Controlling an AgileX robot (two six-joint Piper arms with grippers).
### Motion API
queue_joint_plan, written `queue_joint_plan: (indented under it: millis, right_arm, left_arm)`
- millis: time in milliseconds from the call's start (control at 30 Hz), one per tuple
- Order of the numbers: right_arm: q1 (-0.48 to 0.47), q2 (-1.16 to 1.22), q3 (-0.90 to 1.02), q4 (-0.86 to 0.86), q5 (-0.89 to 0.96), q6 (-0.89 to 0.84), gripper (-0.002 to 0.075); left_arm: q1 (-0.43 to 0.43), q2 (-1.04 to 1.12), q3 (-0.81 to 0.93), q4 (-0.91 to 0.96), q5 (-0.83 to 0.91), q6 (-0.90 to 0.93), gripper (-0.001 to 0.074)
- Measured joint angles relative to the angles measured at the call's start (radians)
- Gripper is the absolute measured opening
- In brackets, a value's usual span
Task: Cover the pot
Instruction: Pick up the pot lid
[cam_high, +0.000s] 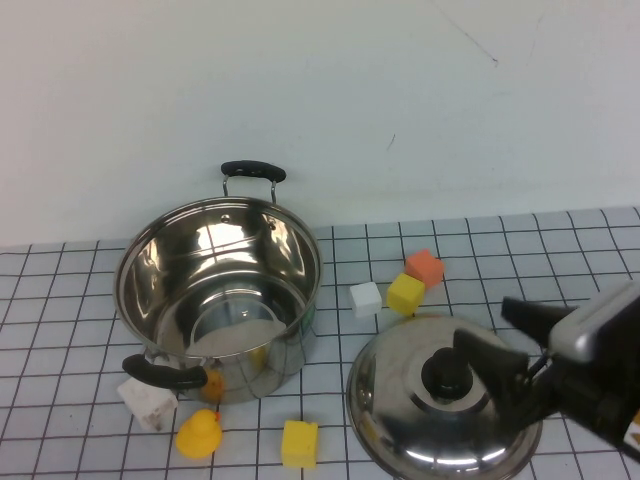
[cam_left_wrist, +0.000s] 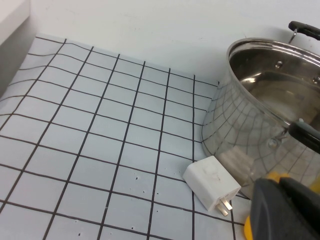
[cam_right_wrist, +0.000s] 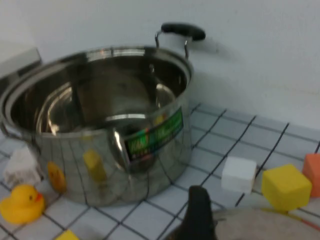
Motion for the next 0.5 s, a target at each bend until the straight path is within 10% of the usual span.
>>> queue_joint_plan:
  millis: [500]
  right_arm:
    - [0.025, 0.353, -0.151, 0.010, -0.008, -0.132, 0.0536]
  left_arm:
    - [0.000, 0.000, 0.000, 0.000, 0.000, 0.000, -0.0003]
